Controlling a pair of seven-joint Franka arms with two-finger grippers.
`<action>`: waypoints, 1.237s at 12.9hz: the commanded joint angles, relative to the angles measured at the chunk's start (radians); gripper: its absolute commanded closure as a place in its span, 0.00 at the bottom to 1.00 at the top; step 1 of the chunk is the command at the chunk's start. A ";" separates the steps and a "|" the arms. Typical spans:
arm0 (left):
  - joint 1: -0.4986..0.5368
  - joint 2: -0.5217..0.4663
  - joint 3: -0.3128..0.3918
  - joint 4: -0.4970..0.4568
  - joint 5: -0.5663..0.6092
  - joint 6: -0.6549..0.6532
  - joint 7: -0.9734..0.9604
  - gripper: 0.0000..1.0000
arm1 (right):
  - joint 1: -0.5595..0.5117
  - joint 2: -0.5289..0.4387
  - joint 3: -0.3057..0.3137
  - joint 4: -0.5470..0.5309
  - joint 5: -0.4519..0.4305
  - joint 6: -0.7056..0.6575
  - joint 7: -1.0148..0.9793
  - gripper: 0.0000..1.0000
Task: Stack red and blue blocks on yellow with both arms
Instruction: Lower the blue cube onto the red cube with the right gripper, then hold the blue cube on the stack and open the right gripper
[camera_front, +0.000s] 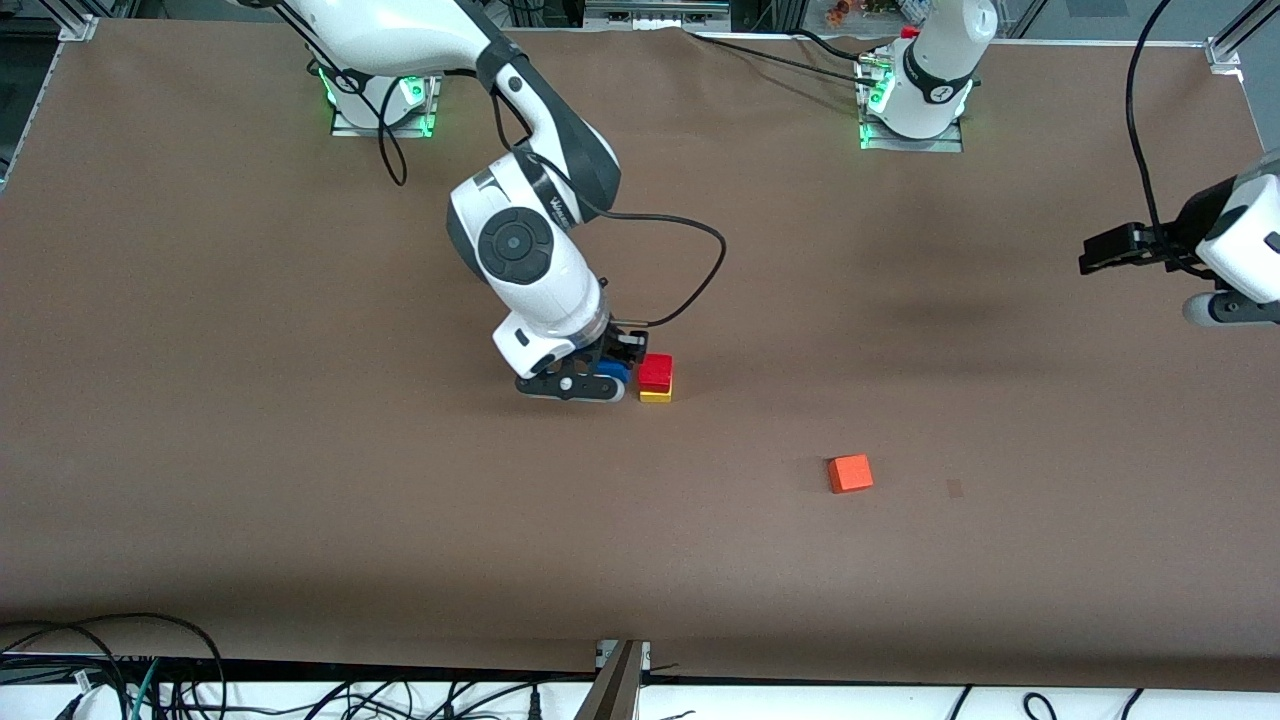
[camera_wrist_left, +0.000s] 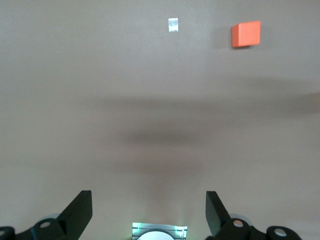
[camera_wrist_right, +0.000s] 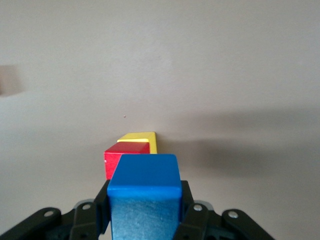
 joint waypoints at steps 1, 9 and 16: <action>0.006 -0.026 -0.001 -0.052 0.017 0.035 0.035 0.00 | 0.021 0.040 0.006 0.063 0.015 0.015 -0.015 1.00; 0.002 0.003 -0.001 -0.006 0.003 0.037 0.035 0.00 | 0.031 0.116 0.025 0.168 0.018 0.047 -0.015 1.00; 0.002 0.011 -0.001 0.000 0.001 0.037 0.035 0.00 | 0.031 0.118 0.026 0.165 0.029 -0.045 -0.017 1.00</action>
